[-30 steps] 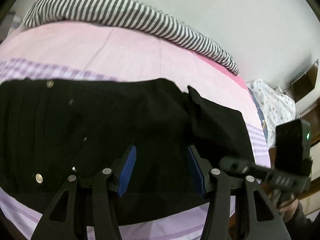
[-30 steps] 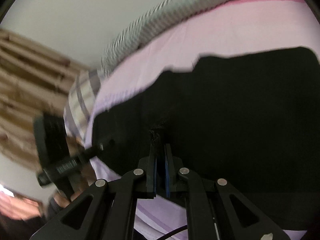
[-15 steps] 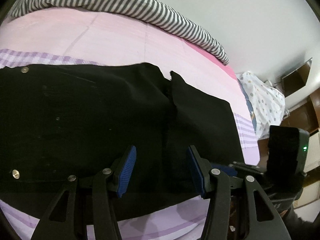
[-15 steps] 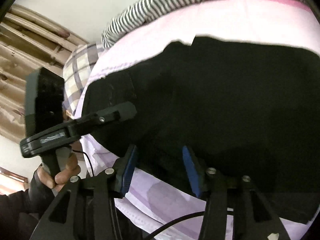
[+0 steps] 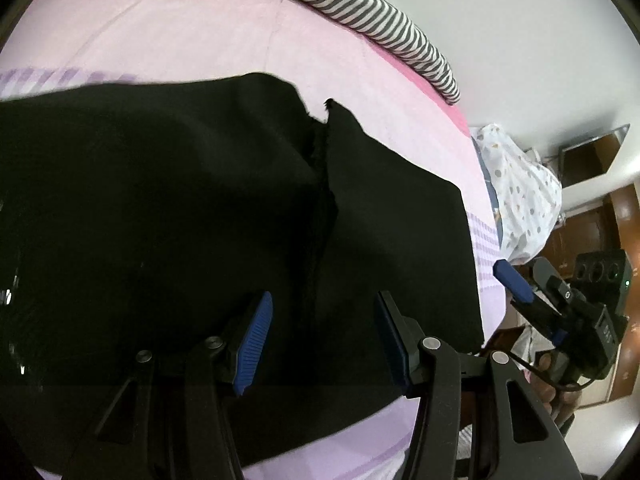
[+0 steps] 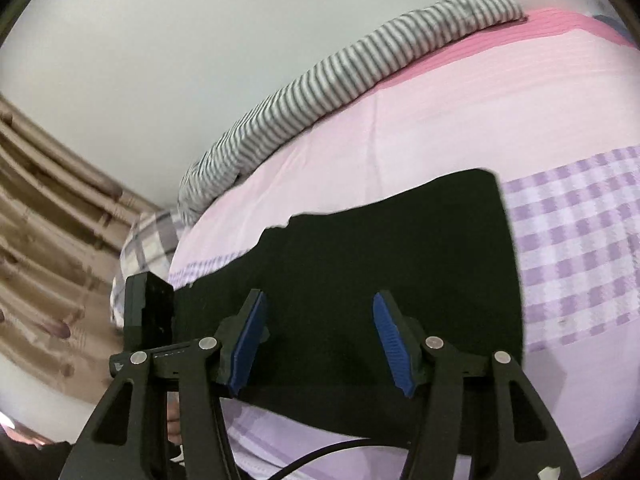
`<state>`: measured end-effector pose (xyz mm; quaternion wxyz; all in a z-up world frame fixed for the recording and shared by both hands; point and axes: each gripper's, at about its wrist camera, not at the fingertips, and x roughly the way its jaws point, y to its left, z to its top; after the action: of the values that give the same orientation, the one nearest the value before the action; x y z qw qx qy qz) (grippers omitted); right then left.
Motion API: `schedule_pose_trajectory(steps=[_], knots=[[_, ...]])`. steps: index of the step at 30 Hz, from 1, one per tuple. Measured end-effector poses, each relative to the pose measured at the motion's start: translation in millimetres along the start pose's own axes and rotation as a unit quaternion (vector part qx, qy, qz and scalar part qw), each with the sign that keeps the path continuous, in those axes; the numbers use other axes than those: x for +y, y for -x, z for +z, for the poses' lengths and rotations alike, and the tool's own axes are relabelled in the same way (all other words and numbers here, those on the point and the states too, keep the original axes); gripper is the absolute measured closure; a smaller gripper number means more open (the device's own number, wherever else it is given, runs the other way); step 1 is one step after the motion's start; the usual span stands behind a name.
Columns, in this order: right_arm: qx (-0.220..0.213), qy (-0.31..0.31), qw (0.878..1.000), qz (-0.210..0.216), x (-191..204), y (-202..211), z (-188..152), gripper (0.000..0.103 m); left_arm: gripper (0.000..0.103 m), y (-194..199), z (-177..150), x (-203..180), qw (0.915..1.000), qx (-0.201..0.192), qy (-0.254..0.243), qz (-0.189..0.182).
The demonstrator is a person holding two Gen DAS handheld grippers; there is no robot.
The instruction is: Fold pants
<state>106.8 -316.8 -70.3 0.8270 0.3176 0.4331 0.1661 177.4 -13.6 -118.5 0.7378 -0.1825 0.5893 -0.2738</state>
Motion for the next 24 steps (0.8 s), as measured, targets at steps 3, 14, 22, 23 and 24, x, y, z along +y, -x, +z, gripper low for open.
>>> schedule_pose_trajectory(steps=[3, 14, 22, 23, 24], knots=[[-0.005, -0.022, 1.0, 0.0, -14, 2, 2, 0.049, 0.049, -8, 10, -6, 1.0, -0.005, -0.009, -0.001], [-0.002, -0.046, 0.999, -0.009, -30, -2, 3, 0.049, 0.091, -26, -8, -19, 0.9993, 0.009, -0.034, -0.008], [0.014, -0.022, 0.996, -0.082, -29, -12, 0, 0.049, 0.093, -16, -17, -28, 0.9978, -0.015, -0.049, 0.041], [0.018, -0.023, 0.996, -0.086, -30, -14, -1, 0.049, 0.094, -17, -17, -30, 0.9977, -0.016, -0.048, 0.045], [0.022, -0.024, 0.995, -0.095, -31, -15, -1, 0.049, 0.094, -18, -17, -31, 0.9976, -0.017, -0.048, 0.048]])
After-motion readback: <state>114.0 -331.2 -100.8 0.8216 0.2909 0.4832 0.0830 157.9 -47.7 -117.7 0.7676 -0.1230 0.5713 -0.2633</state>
